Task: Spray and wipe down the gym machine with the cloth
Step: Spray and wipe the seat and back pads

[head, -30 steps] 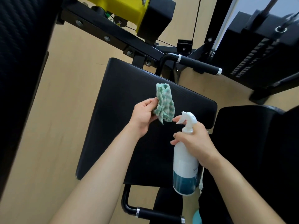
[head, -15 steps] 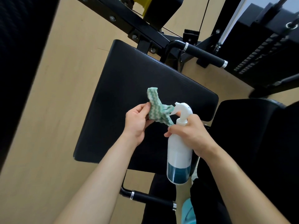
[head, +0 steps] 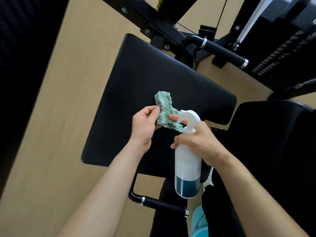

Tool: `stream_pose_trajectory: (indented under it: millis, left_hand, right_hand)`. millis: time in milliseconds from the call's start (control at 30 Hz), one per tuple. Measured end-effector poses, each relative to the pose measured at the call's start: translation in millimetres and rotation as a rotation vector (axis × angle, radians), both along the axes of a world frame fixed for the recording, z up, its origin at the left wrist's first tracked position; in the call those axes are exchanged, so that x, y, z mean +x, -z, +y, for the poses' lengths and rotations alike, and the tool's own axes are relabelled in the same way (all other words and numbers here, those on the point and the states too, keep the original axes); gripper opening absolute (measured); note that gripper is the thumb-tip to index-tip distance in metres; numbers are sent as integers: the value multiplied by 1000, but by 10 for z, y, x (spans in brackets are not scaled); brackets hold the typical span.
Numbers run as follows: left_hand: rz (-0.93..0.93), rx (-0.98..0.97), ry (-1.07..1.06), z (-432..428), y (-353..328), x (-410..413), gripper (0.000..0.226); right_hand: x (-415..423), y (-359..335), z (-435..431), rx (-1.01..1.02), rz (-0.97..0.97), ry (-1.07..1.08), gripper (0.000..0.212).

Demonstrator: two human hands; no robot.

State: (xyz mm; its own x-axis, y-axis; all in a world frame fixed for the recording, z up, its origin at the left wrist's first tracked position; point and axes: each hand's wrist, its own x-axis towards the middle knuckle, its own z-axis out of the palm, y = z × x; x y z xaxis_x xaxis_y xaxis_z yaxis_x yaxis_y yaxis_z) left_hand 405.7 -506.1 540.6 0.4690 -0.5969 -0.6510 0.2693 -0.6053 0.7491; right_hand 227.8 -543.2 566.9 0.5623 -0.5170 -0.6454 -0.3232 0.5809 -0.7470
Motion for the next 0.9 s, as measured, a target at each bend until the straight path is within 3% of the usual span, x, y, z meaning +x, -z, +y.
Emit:
stream_pose_trajectory:
  millis: [133, 200, 367, 433, 533, 633, 767, 900]
  left_hand:
    - [-27, 53, -121, 32, -20, 145, 25]
    - [-133, 85, -148, 67, -6, 278, 25]
    - [-672, 203, -179, 95, 86, 606, 16]
    - [-976, 217, -121, 123, 121, 559, 15]
    - [-1307, -148, 260, 195, 215, 262, 13]
    - [-1345, -254, 527, 150, 305, 27, 30]
    - [-1104, -23, 360, -183, 249, 35, 76]
    - [-917, 130, 306, -290, 194, 85, 71]
  right_hand:
    - [-36, 49, -45, 2, 37, 173, 50]
    - [-56, 74, -95, 9, 51, 245, 49]
    - [-14, 232, -213, -24, 190, 191, 43]
    - [-4, 294, -229, -28, 247, 142, 41]
    - [-32, 359, -198, -27, 309, 144, 35]
    - [-65, 376, -122, -21, 297, 168, 48]
    - [-69, 376, -85, -47, 245, 109, 63]
    - [44, 375, -168, -43, 181, 36, 67]
